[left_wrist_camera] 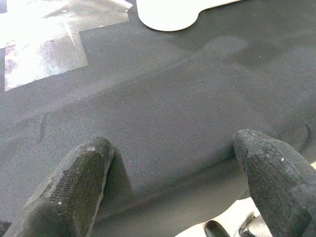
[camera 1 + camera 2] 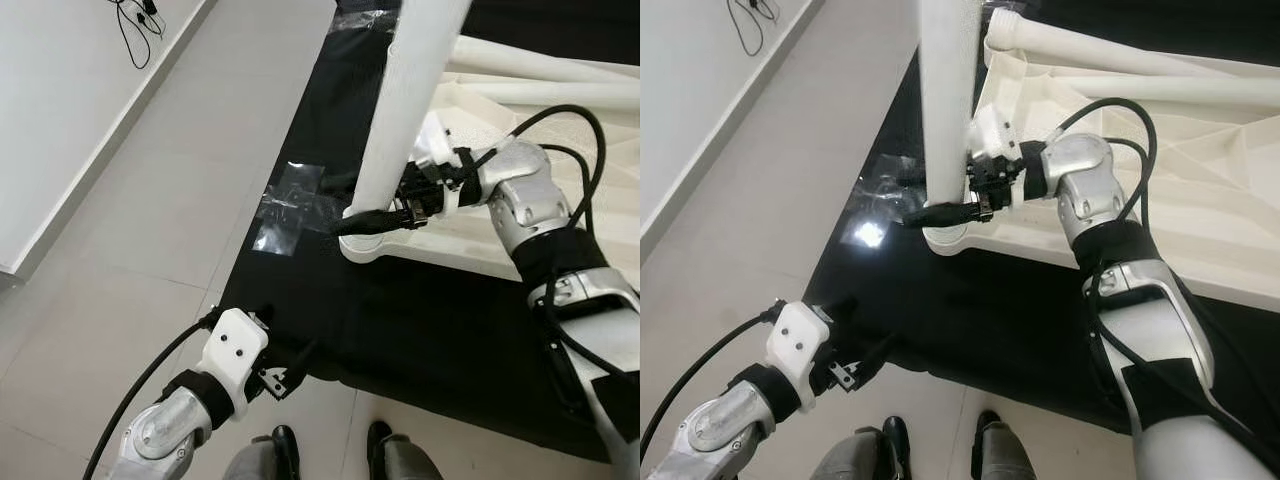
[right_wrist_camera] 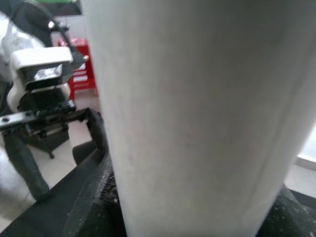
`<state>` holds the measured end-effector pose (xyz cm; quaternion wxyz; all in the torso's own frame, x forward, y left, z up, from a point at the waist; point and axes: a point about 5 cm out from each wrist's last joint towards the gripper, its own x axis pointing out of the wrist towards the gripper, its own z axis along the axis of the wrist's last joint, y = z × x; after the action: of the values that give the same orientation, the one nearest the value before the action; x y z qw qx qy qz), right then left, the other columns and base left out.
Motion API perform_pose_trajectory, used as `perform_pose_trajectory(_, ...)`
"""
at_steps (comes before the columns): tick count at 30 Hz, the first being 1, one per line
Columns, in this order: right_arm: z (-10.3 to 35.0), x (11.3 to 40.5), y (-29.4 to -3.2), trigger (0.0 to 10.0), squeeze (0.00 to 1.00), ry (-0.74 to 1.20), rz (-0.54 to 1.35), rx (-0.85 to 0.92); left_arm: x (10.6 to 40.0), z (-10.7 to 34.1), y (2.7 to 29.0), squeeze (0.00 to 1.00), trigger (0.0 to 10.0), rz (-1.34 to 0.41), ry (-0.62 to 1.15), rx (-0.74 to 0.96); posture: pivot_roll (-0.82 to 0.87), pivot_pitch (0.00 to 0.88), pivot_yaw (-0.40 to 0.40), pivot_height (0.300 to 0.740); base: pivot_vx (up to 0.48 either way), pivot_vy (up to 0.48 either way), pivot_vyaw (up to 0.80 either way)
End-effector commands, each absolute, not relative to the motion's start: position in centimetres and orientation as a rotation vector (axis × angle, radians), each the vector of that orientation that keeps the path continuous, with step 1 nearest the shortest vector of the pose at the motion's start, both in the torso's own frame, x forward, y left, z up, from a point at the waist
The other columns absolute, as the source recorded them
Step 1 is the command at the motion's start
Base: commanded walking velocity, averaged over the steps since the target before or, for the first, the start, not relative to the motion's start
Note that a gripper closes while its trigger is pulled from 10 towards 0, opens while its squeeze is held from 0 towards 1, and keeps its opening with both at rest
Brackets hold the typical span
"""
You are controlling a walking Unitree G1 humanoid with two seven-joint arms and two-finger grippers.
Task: Building children table
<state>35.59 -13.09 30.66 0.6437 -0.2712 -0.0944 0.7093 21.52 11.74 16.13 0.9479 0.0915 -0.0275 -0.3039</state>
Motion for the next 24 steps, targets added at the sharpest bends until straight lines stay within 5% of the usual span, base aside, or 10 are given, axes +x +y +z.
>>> perform_pose_trajectory(1,27.7,35.4,-12.4,10.0,0.0,-0.078,1.692,-0.624,21.1,15.2,12.0,0.0,10.0,-0.63,0.0,0.192,0.07,0.367,0.068,0.74,0.0,0.0,0.0)
perform_pose_trajectory(24,28.2,36.0,-10.4,10.0,0.0,-0.096,1.613,-0.518,21.1,15.3,11.9,0.0,10.0,-0.628,-0.004,0.187,0.06,0.376,0.066,0.74,0.0,0.0,0.0)
